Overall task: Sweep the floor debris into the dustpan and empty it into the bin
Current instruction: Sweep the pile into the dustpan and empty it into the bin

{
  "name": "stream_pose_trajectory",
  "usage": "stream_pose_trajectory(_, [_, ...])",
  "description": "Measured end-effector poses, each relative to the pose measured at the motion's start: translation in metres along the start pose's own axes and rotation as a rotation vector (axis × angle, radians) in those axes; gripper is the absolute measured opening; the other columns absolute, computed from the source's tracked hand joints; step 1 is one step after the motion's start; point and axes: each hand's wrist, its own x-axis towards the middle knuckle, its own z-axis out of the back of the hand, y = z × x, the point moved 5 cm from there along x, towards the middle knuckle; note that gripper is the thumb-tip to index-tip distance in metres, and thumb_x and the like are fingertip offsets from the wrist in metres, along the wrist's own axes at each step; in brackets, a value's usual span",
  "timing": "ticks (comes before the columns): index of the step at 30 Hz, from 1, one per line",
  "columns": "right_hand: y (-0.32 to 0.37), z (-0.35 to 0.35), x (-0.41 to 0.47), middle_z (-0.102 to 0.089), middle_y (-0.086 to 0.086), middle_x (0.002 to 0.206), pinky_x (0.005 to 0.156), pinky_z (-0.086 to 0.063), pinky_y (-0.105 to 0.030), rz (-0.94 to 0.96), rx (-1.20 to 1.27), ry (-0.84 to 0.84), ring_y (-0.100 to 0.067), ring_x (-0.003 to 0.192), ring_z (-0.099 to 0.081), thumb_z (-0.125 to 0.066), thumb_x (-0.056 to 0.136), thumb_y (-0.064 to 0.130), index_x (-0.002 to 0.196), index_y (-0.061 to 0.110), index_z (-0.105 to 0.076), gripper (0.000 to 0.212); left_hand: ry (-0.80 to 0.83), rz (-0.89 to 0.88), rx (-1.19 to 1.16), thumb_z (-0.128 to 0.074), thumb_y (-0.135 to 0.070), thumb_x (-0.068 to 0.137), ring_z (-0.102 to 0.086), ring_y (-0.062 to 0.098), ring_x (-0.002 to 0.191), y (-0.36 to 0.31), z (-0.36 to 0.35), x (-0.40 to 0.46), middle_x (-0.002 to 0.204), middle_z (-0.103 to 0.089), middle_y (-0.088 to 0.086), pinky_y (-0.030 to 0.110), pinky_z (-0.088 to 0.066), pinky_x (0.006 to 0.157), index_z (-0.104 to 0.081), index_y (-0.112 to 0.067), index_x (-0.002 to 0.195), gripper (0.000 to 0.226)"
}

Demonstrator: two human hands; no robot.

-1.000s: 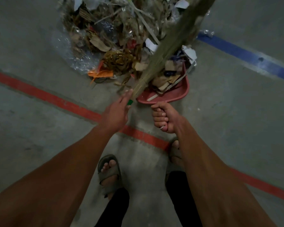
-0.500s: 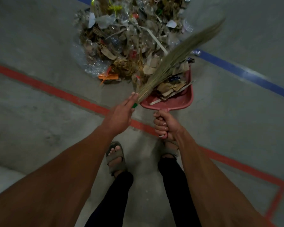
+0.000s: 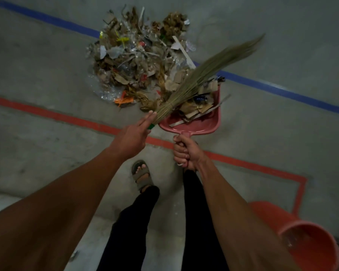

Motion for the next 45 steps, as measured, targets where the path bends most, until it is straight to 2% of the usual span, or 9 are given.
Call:
stream_pose_trajectory(6, [-0.022, -0.004, -0.066, -0.016, 0.005, 0.036, 0.036, -0.005, -0.018, 0.057, 0.033, -0.009, -0.009, 0.025, -0.012, -0.052, 0.093, 0.020, 0.059, 0.024, -0.017, 0.049, 0.038, -0.078, 0.005, -0.052, -0.017, 0.104, -0.067, 0.035, 0.107, -0.052, 0.018, -0.027, 0.168, -0.026, -0.009, 0.046, -0.058, 0.080, -0.012, -0.036, 0.164, 0.074])
stream_pose_trajectory(12, [-0.047, 0.013, -0.131, -0.017, 0.005, 0.036, 0.031, -0.015, -0.013, 0.173, 0.182, -0.081, -0.007, 0.024, -0.014, -0.047, 0.095, 0.016, 0.071, 0.022, -0.006, 0.048, 0.124, -0.225, 0.080, -0.048, -0.023, 0.106, -0.069, 0.033, 0.100, -0.108, 0.014, -0.039, 0.170, -0.019, -0.012, 0.046, -0.059, 0.076, -0.006, -0.040, 0.163, 0.072])
stream_pose_trajectory(17, [-0.068, 0.024, -0.195, -0.020, 0.006, 0.035, 0.031, -0.016, -0.011, 0.294, 0.325, -0.169, -0.006, 0.024, -0.015, -0.043, 0.096, 0.013, 0.055, 0.022, -0.033, 0.043, 0.232, -0.360, 0.093, -0.046, -0.024, 0.107, -0.068, 0.037, 0.105, -0.166, 0.011, -0.050, 0.170, -0.018, -0.013, 0.050, -0.058, 0.080, -0.008, -0.040, 0.163, 0.069])
stream_pose_trajectory(21, [-0.088, 0.038, -0.247, -0.020, 0.007, 0.038, 0.032, -0.017, -0.012, 0.404, 0.440, -0.164, -0.005, 0.025, -0.015, -0.046, 0.094, 0.013, 0.064, 0.021, -0.031, 0.034, 0.316, -0.504, 0.160, -0.042, -0.026, 0.108, -0.069, 0.038, 0.096, -0.227, 0.005, -0.063, 0.171, -0.014, -0.014, 0.046, -0.059, 0.074, -0.007, -0.038, 0.164, 0.067])
stream_pose_trajectory(27, [-0.129, 0.074, -0.326, -0.021, 0.006, 0.038, 0.032, -0.021, -0.011, 0.529, 0.636, -0.227, -0.005, 0.026, -0.016, -0.042, 0.098, 0.012, 0.064, 0.020, -0.032, 0.036, 0.363, -0.730, 0.265, -0.043, -0.025, 0.108, -0.065, 0.033, 0.114, -0.322, -0.024, -0.085, 0.170, -0.020, -0.008, 0.038, -0.055, 0.080, -0.014, -0.031, 0.165, 0.064])
stream_pose_trajectory(31, [-0.161, 0.106, -0.372, -0.024, 0.006, 0.037, 0.032, -0.017, -0.012, 0.609, 0.747, -0.243, -0.005, 0.025, -0.019, -0.048, 0.097, 0.015, 0.064, 0.020, -0.034, 0.036, 0.469, -0.879, 0.275, -0.033, -0.029, 0.106, -0.061, 0.036, 0.124, -0.377, -0.062, -0.104, 0.171, -0.014, -0.010, 0.047, -0.059, 0.084, -0.008, -0.035, 0.164, 0.064])
stream_pose_trajectory(34, [-0.190, 0.137, -0.413, -0.024, 0.006, 0.038, 0.031, -0.018, -0.013, 0.669, 0.806, -0.278, -0.005, 0.025, -0.019, -0.050, 0.097, 0.017, 0.066, 0.020, -0.032, 0.036, 0.513, -0.970, 0.312, -0.026, -0.035, 0.103, -0.066, 0.039, 0.115, -0.427, -0.094, -0.126, 0.171, -0.018, -0.009, 0.048, -0.058, 0.082, -0.006, -0.036, 0.164, 0.064])
stream_pose_trajectory(39, [-0.233, 0.184, -0.481, -0.021, 0.006, 0.039, 0.034, -0.014, -0.014, 0.750, 0.878, -0.352, -0.005, 0.026, -0.017, -0.051, 0.095, 0.017, 0.066, 0.021, -0.034, 0.034, 0.579, -1.042, 0.363, -0.049, -0.020, 0.102, -0.069, 0.038, 0.102, -0.505, -0.142, -0.164, 0.172, -0.011, -0.013, 0.047, -0.059, 0.074, 0.002, -0.041, 0.163, 0.082])
stream_pose_trajectory(45, [-0.280, 0.233, -0.545, -0.020, 0.006, 0.039, 0.034, -0.015, -0.011, 0.772, 0.964, -0.482, -0.006, 0.027, -0.015, -0.051, 0.093, 0.019, 0.062, 0.021, -0.034, 0.035, 0.646, -1.149, 0.376, -0.041, -0.026, 0.106, -0.069, 0.037, 0.101, -0.583, -0.194, -0.206, 0.172, -0.009, -0.012, 0.043, -0.059, 0.072, -0.003, -0.038, 0.164, 0.070])
